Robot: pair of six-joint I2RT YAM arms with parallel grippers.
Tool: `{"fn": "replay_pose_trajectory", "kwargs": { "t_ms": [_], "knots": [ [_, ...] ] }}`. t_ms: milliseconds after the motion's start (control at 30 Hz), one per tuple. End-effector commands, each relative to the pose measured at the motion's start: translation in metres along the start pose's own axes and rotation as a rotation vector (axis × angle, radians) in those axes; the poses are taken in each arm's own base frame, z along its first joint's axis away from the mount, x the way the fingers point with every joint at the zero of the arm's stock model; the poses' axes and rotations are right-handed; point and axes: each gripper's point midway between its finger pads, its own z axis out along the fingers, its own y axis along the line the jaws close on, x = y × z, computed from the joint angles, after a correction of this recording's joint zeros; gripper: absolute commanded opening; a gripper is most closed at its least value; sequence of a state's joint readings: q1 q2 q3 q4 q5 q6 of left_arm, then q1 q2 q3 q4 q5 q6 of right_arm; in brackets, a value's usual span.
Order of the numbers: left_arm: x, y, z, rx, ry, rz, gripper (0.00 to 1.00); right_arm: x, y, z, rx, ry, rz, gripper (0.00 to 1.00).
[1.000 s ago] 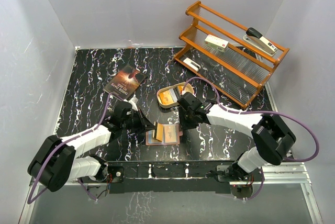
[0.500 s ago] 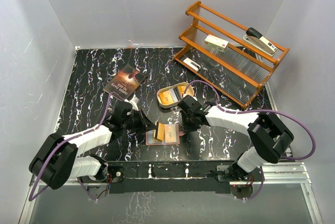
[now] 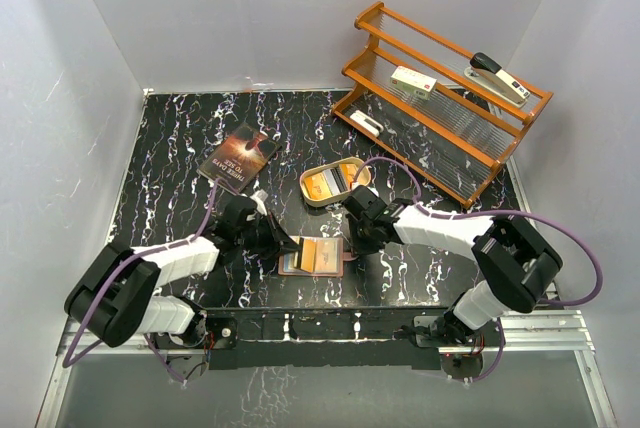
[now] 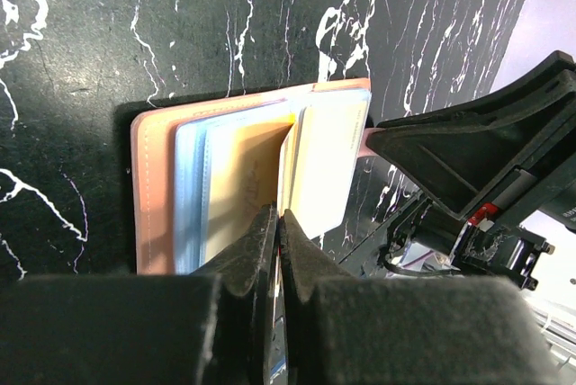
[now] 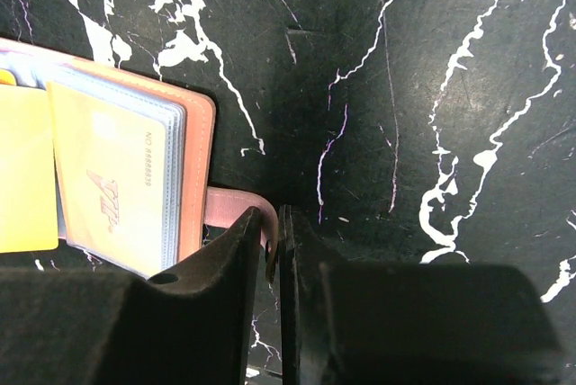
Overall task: Put the credit cards into the card holder
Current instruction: Insert the credit card into the card holder.
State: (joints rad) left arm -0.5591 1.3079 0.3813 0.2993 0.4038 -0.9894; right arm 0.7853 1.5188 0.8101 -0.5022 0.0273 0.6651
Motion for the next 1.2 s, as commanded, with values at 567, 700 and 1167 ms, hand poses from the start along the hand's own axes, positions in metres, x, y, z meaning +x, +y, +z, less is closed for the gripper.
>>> {"fn": "replay_pose_trajectory", "kwargs": {
  "t_ms": [567,700,1167],
  "knots": [
    [0.005,-0.011,0.0,0.099,-0.014,0.06,0.0,0.004,-0.002,0.008,-0.002,-0.024,0.017,0.1],
    [0.006,-0.011,0.003,0.108,-0.003,0.058,0.0,0.003,-0.001,0.007,-0.001,-0.025,0.015,0.1],
    [-0.002,-0.017,-0.008,0.108,-0.069,0.087,0.0,0.003,-0.004,0.01,0.013,-0.026,0.01,0.1]
  ]
}}
